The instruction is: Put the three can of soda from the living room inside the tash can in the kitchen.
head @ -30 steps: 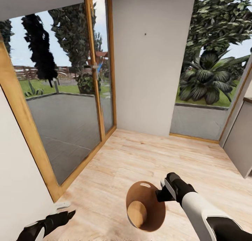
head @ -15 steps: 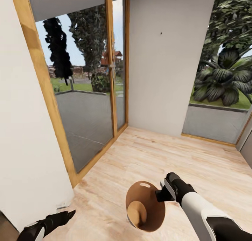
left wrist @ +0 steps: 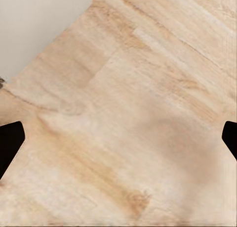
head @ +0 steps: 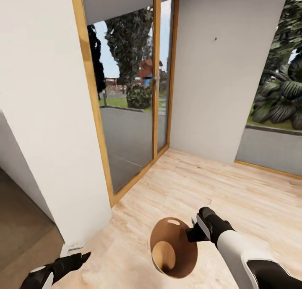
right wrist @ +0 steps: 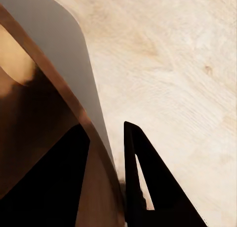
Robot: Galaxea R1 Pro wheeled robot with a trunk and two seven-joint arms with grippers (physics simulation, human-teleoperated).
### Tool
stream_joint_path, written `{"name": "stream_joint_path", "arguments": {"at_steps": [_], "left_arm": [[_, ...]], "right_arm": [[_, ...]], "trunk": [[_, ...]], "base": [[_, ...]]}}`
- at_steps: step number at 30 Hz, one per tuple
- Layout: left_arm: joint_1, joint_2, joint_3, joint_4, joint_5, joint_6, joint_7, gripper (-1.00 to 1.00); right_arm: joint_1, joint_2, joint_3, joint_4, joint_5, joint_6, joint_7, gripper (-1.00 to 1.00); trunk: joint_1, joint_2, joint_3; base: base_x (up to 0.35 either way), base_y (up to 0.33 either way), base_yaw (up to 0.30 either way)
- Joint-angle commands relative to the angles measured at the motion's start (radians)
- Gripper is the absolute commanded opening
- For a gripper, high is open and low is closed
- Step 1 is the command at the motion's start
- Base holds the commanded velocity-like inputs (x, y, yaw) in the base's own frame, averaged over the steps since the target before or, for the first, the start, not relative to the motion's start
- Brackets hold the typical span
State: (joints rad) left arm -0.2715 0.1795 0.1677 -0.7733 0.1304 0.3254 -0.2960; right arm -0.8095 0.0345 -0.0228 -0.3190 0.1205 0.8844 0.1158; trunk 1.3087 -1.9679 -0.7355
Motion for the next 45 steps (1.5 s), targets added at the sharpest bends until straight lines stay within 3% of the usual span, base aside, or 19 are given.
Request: {"name": "stream_joint_path", "arguments": {"at_steps": [1, 26, 45], "left_arm": [[0.000, 0.000, 0.000, 0.000, 0.000, 0.000, 0.000, 1.00], [0.000, 0.000, 0.001, 0.000, 0.000, -0.003, 0.000, 1.00], [0.000, 0.000, 0.001, -0.028, 0.001, -0.007, 0.000, 1.00]], "right_arm": [[0.000, 0.001, -0.004, 0.000, -0.021, 0.001, 0.001, -1.00], [0.000, 0.004, -0.003, 0.000, -0.021, -0.001, 0.002, -1.00], [0.000, 0.005, -0.005, 0.000, -0.021, -0.002, 0.002, -1.00]], "trunk": [[0.000, 0.000, 0.000], [0.000, 0.000, -0.010], [0.000, 0.000, -0.010]], "base": [[-0.292, 0.134, 0.223], [-0.284, 0.130, 0.227], [-0.154, 0.075, 0.099]]}}
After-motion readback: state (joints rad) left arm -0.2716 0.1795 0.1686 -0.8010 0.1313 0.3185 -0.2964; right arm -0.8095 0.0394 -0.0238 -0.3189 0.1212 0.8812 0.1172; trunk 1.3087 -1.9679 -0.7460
